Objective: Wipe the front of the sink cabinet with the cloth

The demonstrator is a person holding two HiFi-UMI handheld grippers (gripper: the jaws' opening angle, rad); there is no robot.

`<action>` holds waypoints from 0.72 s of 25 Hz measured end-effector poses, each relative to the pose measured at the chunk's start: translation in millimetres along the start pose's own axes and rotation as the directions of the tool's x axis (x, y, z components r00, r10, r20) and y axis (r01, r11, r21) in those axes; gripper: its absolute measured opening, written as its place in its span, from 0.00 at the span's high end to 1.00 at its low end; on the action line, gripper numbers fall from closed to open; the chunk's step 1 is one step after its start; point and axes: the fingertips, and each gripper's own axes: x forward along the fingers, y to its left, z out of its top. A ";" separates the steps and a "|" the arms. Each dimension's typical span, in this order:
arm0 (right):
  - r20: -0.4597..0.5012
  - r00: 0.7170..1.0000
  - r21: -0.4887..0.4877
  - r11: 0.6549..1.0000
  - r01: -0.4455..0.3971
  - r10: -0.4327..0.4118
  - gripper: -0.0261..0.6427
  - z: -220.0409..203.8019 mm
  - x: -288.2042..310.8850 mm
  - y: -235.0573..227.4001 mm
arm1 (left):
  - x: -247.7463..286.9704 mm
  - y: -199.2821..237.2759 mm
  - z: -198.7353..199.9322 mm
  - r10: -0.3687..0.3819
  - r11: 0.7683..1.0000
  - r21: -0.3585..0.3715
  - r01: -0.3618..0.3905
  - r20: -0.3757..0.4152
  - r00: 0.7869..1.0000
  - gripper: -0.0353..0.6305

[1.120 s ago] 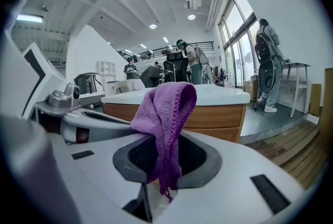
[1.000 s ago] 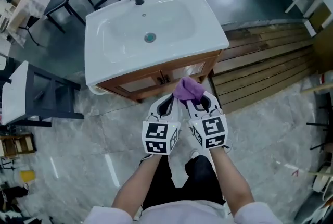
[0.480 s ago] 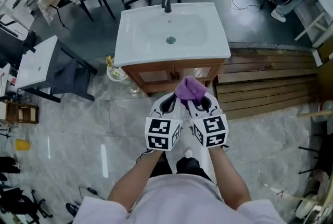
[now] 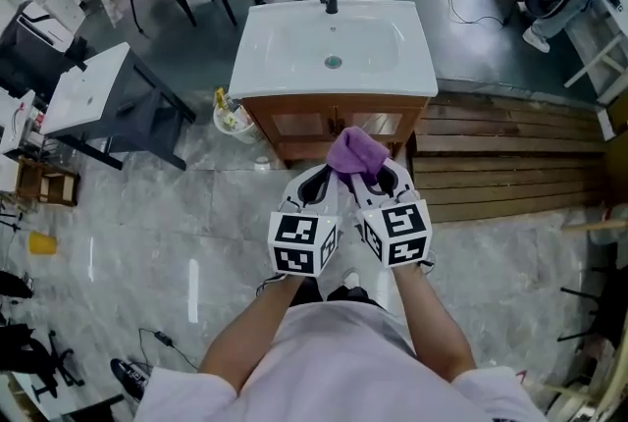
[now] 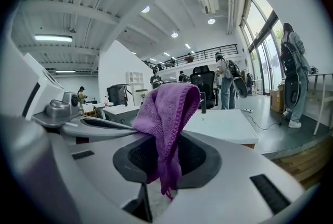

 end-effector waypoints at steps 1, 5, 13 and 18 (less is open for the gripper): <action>0.002 1.000 -0.003 1.000 0.000 0.000 0.85 -0.1 -1.4 1.0 | -1.4 -1.3 -0.7 0.000 1.000 0.000 0.000 0.001 1.000 0.94; 0.007 1.000 -0.006 1.000 0.007 -0.007 0.85 1.7 -6.4 -0.3 | -2.0 -7.9 1.1 -0.010 1.000 0.013 0.010 0.002 1.000 0.94; 0.011 0.999 0.007 0.999 0.031 -0.032 0.85 -0.1 -19.8 -14.6 | 6.0 -27.1 2.3 -0.035 0.999 0.024 0.035 -0.004 0.999 0.94; 0.013 0.999 0.010 0.999 0.039 -0.039 0.85 0.8 -24.1 -21.4 | 9.9 -34.6 2.1 -0.046 0.999 0.030 0.046 -0.009 0.999 0.94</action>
